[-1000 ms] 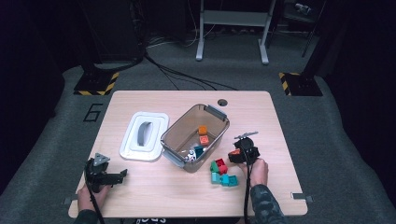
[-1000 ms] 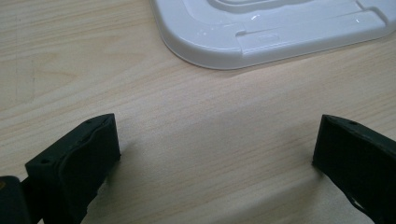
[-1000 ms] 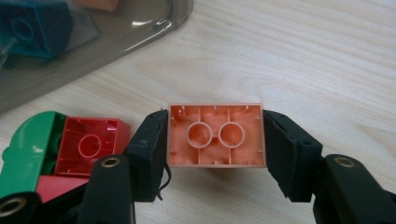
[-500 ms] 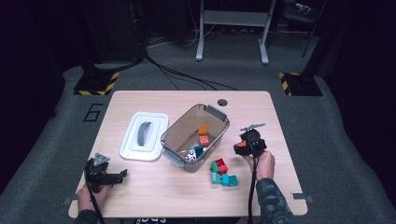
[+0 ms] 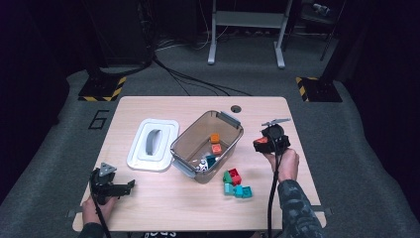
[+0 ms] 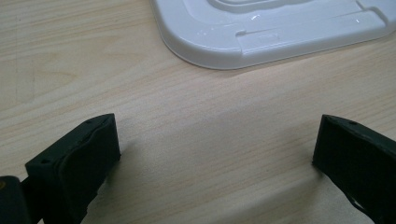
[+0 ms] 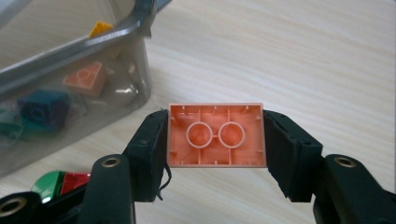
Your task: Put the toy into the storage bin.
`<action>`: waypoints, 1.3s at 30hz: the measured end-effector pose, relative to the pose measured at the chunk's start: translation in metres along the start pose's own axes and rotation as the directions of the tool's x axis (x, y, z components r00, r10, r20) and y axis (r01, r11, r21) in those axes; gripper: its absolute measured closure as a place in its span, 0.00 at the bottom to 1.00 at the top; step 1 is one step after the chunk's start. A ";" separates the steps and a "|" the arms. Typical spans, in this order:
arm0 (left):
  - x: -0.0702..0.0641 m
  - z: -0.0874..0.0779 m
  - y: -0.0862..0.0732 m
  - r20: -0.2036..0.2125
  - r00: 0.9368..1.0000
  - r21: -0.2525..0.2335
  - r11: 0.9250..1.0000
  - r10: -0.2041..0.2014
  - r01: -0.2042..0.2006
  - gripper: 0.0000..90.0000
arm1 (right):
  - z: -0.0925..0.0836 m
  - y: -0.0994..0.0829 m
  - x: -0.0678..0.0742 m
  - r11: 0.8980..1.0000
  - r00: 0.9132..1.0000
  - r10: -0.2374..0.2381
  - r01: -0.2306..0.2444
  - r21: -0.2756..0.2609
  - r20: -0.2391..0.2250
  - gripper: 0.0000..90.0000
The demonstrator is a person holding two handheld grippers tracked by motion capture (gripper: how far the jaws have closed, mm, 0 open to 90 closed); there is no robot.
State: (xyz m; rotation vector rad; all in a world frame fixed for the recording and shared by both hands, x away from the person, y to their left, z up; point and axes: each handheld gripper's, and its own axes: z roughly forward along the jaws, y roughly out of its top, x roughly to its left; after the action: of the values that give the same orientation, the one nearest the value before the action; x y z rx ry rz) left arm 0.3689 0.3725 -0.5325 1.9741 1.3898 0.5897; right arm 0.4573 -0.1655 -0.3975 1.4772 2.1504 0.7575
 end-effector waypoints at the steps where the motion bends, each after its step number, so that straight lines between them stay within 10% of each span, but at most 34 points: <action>1: 0.000 0.000 0.000 0.003 1.000 0.006 1.000 0.001 -0.001 0.00 | -0.001 0.002 -0.001 1.000 1.000 -0.006 0.006 -0.008 0.001 0.48; 22: 0.001 -0.001 0.000 0.003 1.000 0.009 1.000 0.009 -0.009 0.00 | -0.008 0.061 0.038 0.992 0.992 -0.111 0.107 -0.073 -0.057 0.48; 39: 0.000 0.000 0.000 0.002 1.000 -0.001 1.000 -0.002 0.002 0.00 | 0.025 0.068 0.080 0.987 0.976 -0.156 0.160 0.015 -0.153 0.48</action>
State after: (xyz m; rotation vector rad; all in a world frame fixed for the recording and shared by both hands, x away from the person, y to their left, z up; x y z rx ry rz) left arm 0.3688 0.3725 -0.5326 1.9715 1.3899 0.5866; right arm 0.4935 -0.0660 -0.3754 1.2790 2.3667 0.8095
